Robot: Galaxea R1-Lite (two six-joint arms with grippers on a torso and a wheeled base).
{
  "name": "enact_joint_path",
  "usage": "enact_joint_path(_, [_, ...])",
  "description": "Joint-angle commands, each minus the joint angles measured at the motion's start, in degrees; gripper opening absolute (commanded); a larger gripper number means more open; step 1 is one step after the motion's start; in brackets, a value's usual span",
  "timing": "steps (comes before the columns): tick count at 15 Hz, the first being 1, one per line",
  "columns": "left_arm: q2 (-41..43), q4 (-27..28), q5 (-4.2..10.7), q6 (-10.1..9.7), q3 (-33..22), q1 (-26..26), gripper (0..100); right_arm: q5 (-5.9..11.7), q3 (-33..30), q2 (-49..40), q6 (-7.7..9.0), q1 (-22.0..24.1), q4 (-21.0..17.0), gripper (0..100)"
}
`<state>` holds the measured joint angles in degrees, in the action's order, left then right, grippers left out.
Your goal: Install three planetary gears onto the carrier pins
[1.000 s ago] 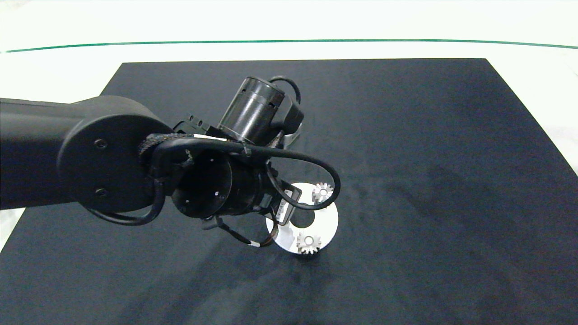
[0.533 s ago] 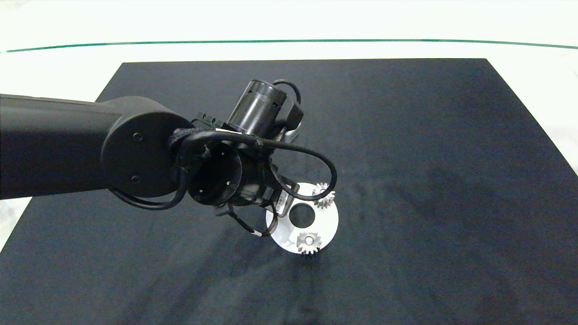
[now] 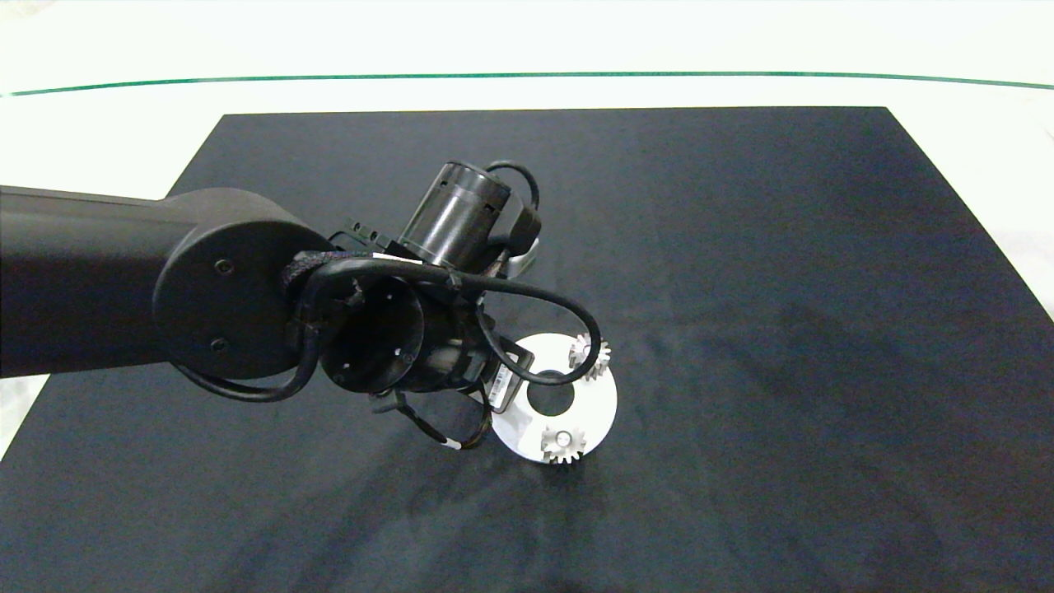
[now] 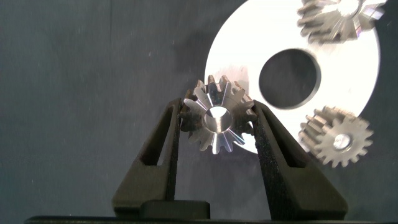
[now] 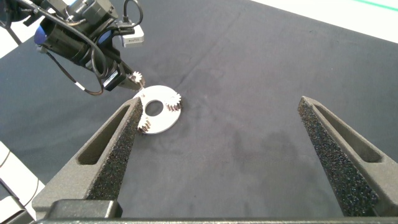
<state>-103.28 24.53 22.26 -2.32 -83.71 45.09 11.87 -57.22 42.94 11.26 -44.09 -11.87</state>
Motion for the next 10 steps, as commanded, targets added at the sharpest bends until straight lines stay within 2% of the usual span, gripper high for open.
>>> enact_joint_path(1, [-0.3,-0.1,0.15,0.03,-0.3,0.4,0,0.08,0.0,0.0,0.16,0.0,-0.1,100])
enact_joint_path(6, [-1.4,-0.7,0.15,1.35,-1.5,0.3,0,0.08,0.0,-0.2,0.16,0.0,-0.2,100])
enact_joint_path(10, [-2.0,-0.7,0.15,1.61,-1.5,0.2,0,0.08,0.0,-0.1,0.16,0.0,-0.1,100])
